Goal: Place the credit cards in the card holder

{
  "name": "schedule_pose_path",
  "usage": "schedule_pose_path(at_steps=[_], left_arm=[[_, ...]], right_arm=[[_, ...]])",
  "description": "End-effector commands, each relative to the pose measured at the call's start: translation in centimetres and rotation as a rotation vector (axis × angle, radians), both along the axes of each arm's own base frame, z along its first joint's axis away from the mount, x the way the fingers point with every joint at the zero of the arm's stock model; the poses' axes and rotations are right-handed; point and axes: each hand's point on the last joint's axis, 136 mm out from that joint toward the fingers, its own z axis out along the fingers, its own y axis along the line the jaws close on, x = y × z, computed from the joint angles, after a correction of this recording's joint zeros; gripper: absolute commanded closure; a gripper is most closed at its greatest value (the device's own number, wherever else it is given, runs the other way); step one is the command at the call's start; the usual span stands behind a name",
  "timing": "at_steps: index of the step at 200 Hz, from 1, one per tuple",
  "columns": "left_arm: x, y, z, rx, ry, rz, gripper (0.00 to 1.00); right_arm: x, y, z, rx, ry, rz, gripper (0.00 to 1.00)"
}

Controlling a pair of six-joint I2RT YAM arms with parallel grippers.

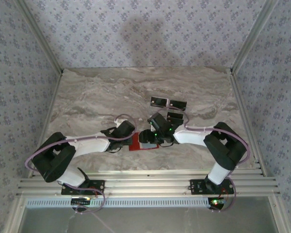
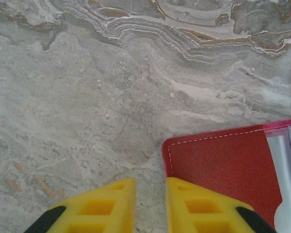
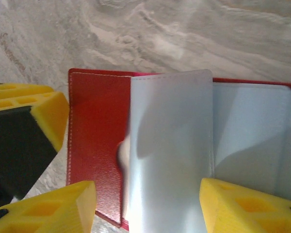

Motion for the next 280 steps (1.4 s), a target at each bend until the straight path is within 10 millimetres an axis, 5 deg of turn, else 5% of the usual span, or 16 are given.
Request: schedule_pose_path(at_steps=[1,80,144,218,280], left_arm=[[-0.1,0.4,-0.4,0.024,0.005,0.001,0.79],[0.3,0.2,0.2,0.007,-0.02,0.006,0.74],[0.5,2.2,2.3,-0.002,-0.068,0.062,0.42],[-0.5,3.2,1.3,0.009,-0.033,0.064,0.45],[-0.8,2.9,0.6,-0.011,-0.014,0.061,0.48]], right_arm=[[-0.5,1.7,0.4,0.032,0.024,0.033,0.39],[-0.9,4.0,3.2,0.158,0.007,0.075,0.39],[-0.9,4.3,3.9,0.17,-0.005,0.077,0.39],[-0.4,2.7,7.0,0.125,-0.091,0.061,0.36],[0.2,0.6,5.0,-0.082,-0.102,0.041,0.28]])
